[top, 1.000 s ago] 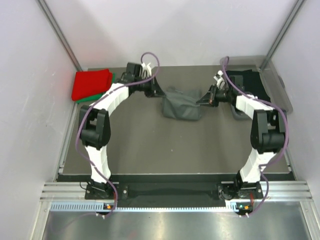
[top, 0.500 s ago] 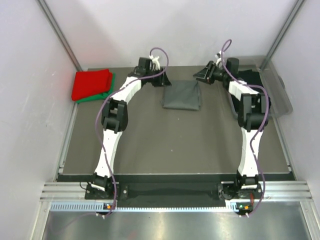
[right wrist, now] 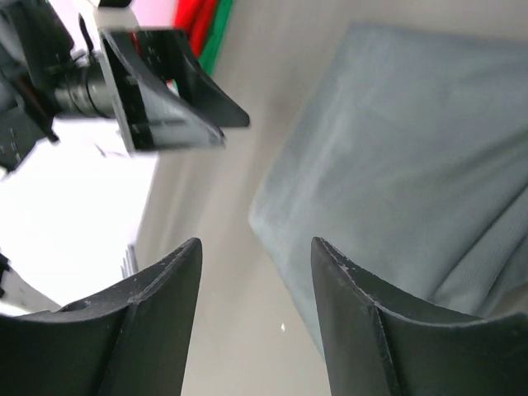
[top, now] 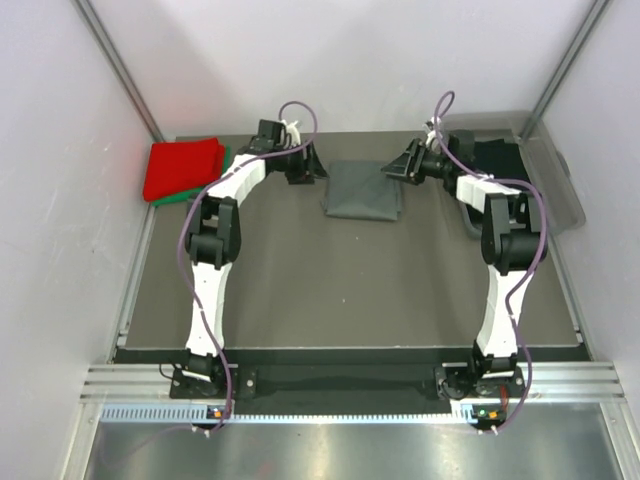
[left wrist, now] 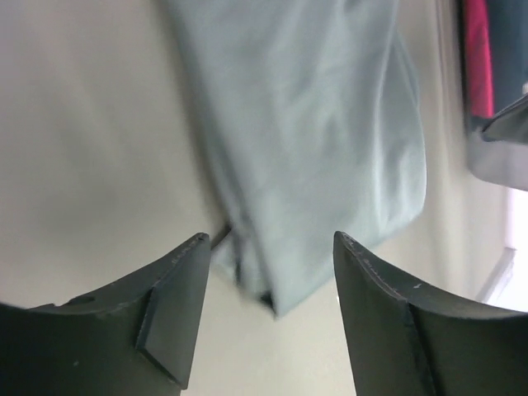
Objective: Fold and stack the t-shirts
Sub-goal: Fold the tshirt, then neatly place the folded tshirt to the corner
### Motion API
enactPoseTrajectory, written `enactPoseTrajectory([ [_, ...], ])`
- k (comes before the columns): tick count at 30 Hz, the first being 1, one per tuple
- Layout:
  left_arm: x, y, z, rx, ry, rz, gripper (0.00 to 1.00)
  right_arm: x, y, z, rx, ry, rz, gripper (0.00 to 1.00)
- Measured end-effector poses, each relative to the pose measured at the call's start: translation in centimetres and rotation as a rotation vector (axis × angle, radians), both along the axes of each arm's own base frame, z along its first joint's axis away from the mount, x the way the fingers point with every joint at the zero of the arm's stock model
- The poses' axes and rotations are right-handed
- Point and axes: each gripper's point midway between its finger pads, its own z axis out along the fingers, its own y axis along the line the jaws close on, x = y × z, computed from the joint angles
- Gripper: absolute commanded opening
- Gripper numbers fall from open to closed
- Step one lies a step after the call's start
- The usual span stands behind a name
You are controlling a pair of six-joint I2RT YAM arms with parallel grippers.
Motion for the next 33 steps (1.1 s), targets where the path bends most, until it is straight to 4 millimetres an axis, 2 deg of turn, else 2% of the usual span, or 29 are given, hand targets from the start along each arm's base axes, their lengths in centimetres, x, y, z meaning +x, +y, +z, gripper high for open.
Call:
enactPoseTrajectory([
  [5,-1.0,2.8,-2.0,-0.096,0.145,0.047,0.69,-1.1,0.4,-2.6,-0.049,0.041,0.031,0.54],
  [7,-0.7,3.4,-2.3,-0.132,0.166,0.055,0.7,-1.0,0.3,-3.8,-0.068,0.057,0.031,0.54],
  [11,-0.6,2.4,-3.2,-0.212,0.206,0.035,0.74,-0.7,-0.2,-6.3,-0.12,0.099,0.021,0.54],
  [13,-1.0,1.4,-4.0,-0.256,0.246,0.012,0.74,-0.5,-0.4,-7.1,-0.146,0.113,0.013,0.54],
  [16,-1.2,0.1,-4.0,-0.319,0.267,-0.03,0.72,-0.5,-0.7,-7.7,-0.178,0.123,0.004,0.54],
  [21,-1.7,-1.8,-4.4,-0.377,0.303,-0.073,0.62,0.0,-1.2,-7.8,-0.219,0.112,-0.009,0.55],
  [26,-2.6,-4.3,-4.7,-0.422,0.339,-0.125,0.57,-0.1,-1.3,-8.1,-0.233,0.12,-0.017,0.55],
  [28,-3.0,-5.4,-4.9,-0.432,0.349,-0.145,0.52,0.0,-1.4,-8.2,-0.235,0.121,-0.019,0.55],
  [31,-3.5,-6.6,-5.3,-0.439,0.363,-0.16,0.42,0.0,-1.4,-8.2,-0.236,0.12,-0.02,0.55],
  [33,-3.8,-7.0,-5.6,-0.445,0.381,-0.16,0.22,0.0,-1.4,-8.2,-0.238,0.117,-0.018,0.54],
])
